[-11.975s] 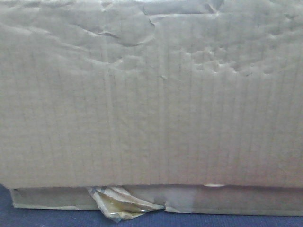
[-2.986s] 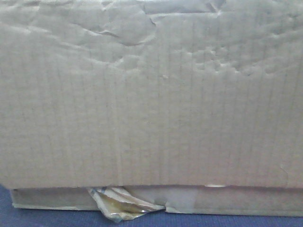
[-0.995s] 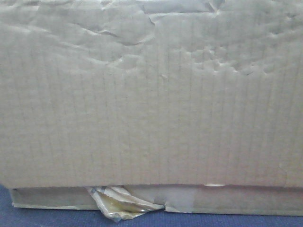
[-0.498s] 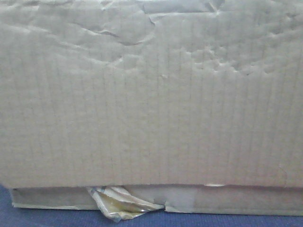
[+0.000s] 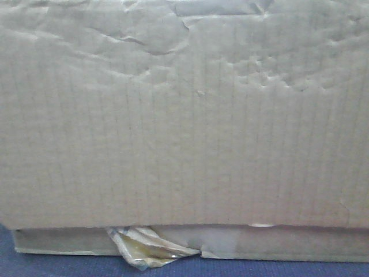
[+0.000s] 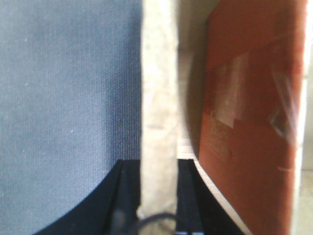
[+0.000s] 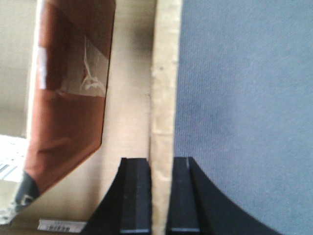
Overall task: Stack two boxes on right shelf middle
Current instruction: 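Lift the two stacked boxes off the table with both grippers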
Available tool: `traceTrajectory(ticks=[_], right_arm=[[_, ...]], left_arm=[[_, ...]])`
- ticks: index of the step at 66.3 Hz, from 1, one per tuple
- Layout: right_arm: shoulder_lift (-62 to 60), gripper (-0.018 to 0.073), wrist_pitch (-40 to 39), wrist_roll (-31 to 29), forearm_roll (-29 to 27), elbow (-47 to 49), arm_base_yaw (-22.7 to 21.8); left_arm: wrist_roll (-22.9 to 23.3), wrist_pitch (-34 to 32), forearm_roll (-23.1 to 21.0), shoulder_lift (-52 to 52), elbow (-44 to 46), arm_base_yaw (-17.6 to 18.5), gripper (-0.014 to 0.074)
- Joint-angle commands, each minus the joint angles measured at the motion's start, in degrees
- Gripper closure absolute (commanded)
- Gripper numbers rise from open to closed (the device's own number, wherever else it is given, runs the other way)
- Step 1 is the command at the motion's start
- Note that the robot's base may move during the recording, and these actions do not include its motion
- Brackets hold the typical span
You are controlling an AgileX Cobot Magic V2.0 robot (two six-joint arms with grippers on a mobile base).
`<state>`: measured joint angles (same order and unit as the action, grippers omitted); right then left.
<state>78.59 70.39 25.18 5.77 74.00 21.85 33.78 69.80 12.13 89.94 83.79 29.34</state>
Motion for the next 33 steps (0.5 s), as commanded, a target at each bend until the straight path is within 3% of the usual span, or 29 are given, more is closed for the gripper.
traceTrajectory(ticks=[1, 20, 33], right_arm=[[-1.03, 0.0720, -1.25, 0.85, 3.94, 1.83, 0.37], [-1.03, 0.0720, -9.39, 2.56, 10.74, 7.35, 0.37], [-1.03, 0.0721, -19.19, 4.49, 11.82, 10.46, -0.16]], left_arm=[[3.18, 0.16, 5.52, -3.42, 0.37, 0.57, 0.0708], [4.37, -5.35, 12.89, -6.63, 4.97, 0.54, 0.0708], [4.37, -12.46, 16.72, -6.63, 10.88, -0.44, 0.0708]])
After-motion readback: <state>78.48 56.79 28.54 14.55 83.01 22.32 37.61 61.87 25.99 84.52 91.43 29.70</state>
